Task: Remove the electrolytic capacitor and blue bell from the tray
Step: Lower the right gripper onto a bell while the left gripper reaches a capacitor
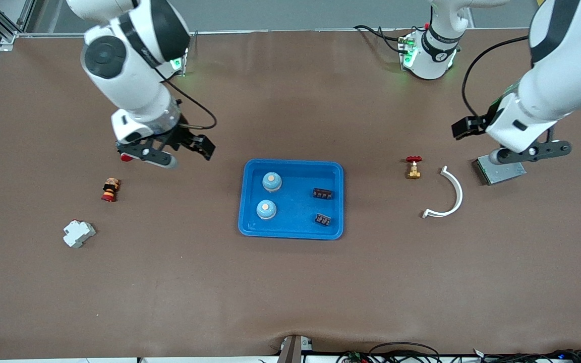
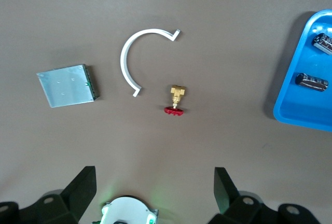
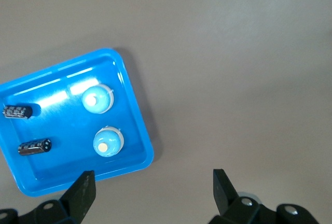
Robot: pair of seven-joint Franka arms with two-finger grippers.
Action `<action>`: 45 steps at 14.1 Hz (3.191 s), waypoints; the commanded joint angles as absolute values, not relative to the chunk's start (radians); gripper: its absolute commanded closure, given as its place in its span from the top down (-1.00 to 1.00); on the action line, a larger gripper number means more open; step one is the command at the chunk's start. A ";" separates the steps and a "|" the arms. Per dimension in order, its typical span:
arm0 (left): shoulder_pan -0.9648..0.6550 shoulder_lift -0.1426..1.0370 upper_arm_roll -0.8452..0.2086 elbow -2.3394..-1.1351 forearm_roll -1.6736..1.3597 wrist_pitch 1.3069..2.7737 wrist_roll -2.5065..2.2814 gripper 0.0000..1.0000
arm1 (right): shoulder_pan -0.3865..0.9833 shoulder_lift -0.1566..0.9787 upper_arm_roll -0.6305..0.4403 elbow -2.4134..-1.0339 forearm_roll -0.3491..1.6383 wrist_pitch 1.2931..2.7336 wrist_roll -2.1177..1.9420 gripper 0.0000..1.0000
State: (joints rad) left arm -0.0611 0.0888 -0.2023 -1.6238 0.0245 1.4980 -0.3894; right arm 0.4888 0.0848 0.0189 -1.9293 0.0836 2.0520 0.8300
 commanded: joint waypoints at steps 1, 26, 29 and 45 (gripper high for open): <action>-0.061 0.075 -0.264 -1.725 0.020 1.613 -0.538 1.00 | 0.546 0.170 0.005 -1.921 0.094 2.124 0.899 1.00; -0.297 0.598 -0.367 -1.783 0.167 2.279 -1.834 1.00 | 0.733 0.658 0.002 -1.738 -0.031 2.437 1.264 1.00; -0.330 0.666 -0.361 -1.694 0.167 2.281 -1.986 1.00 | 0.738 0.678 0.002 -1.721 -0.029 2.436 1.270 1.00; -0.406 0.784 -0.316 -1.597 0.172 2.358 -2.138 1.00 | 0.713 0.696 0.005 -1.521 -0.015 2.158 1.185 -1.00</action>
